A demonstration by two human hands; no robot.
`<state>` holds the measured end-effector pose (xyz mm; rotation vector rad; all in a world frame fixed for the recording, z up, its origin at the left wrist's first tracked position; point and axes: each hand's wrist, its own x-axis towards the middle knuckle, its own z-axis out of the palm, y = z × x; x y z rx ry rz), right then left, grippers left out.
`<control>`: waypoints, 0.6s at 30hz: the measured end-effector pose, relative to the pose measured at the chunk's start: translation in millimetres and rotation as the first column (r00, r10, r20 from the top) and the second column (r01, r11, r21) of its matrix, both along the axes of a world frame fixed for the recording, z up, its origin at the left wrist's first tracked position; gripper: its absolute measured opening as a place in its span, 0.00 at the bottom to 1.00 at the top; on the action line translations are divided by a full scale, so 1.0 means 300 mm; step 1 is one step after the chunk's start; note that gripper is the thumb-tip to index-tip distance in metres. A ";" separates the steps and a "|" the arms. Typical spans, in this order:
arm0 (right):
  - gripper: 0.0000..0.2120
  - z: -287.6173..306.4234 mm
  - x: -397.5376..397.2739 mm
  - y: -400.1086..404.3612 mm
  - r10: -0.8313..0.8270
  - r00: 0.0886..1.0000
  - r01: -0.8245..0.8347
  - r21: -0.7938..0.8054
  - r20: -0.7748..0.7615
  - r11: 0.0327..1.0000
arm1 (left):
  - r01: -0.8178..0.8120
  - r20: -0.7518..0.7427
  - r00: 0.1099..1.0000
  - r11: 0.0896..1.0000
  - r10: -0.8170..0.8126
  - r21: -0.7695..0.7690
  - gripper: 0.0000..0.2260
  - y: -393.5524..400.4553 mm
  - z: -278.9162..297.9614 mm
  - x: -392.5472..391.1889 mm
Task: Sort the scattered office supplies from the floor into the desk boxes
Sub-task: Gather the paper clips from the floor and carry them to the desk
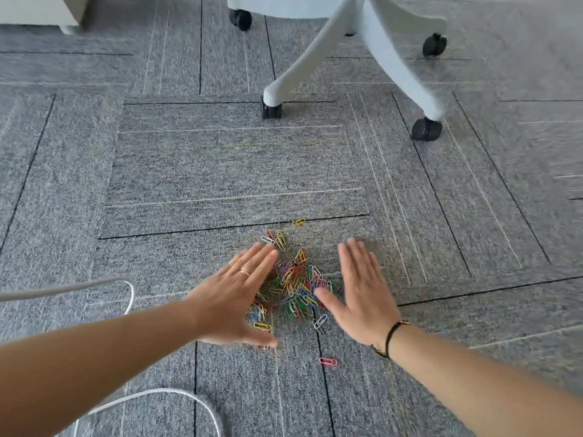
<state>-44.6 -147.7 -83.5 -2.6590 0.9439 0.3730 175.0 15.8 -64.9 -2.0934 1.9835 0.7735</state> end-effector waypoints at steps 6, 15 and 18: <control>0.45 0.023 0.107 0.115 0.367 0.924 -0.377 0.096 0.106 0.921 | -0.034 0.118 0.992 0.998 0.039 -0.044 0.66 0.123 0.011 0.097; 0.45 0.017 0.317 -0.197 0.247 0.968 -0.248 -0.023 -0.040 0.968 | 0.000 0.137 0.991 1.000 0.002 -0.016 0.68 0.130 -0.024 0.113; 0.44 0.017 0.357 -0.137 0.379 0.925 -0.379 0.012 -0.018 0.925 | -0.070 0.132 0.989 0.997 0.072 -0.016 0.68 0.115 -0.034 0.116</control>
